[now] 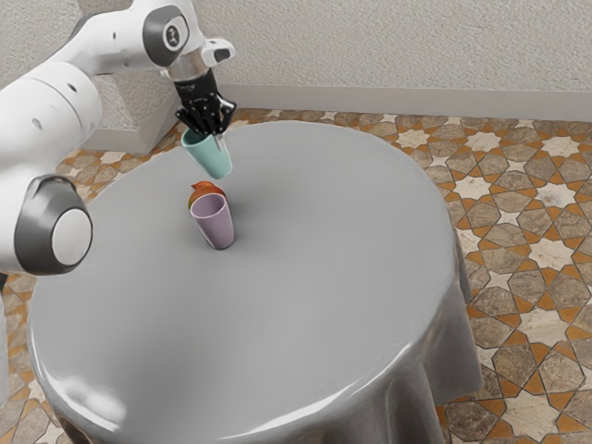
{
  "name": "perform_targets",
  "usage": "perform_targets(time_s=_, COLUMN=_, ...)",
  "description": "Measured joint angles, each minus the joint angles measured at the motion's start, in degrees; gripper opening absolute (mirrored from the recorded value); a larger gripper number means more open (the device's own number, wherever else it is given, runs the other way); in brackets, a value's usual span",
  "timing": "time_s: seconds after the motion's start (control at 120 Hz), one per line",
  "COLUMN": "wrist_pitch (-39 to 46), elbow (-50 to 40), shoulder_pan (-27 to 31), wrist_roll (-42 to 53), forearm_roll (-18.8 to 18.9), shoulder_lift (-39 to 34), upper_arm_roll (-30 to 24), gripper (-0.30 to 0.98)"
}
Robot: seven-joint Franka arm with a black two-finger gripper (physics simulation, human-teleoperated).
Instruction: Place the right cup onto the left cup
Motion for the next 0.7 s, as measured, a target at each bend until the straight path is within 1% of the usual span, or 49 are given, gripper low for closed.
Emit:
perform_targets(time_s=0.167, wrist_pitch=-0.78, elbow=-6.82, shoulder_pan=0.18, wrist_roll=-1.75, forearm_roll=0.41, shoulder_lift=-3.9, upper_arm_roll=-0.27, gripper=-0.1)
perform_targets(time_s=0.4, wrist_pitch=-0.77, elbow=-8.71, shoulder_pan=0.31, wrist_roll=-3.6, forearm_roll=0.7, shoulder_lift=-4.97, upper_arm_roll=-0.26, gripper=-0.1)
perform_targets(time_s=0.5, wrist_pitch=-0.53, elbow=-11.49, shoulder_pan=0.09, wrist_roll=-4.34, forearm_roll=1.39, shoulder_lift=-7.54, upper_arm_roll=-0.33, gripper=-0.1)
perform_targets(time_s=0.7, wrist_pitch=2.38, elbow=-16.85, shoulder_pan=-0.99, wrist_roll=-5.89, forearm_roll=4.7, shoulder_lift=-10.29, upper_arm_roll=-1.2, gripper=-0.1)
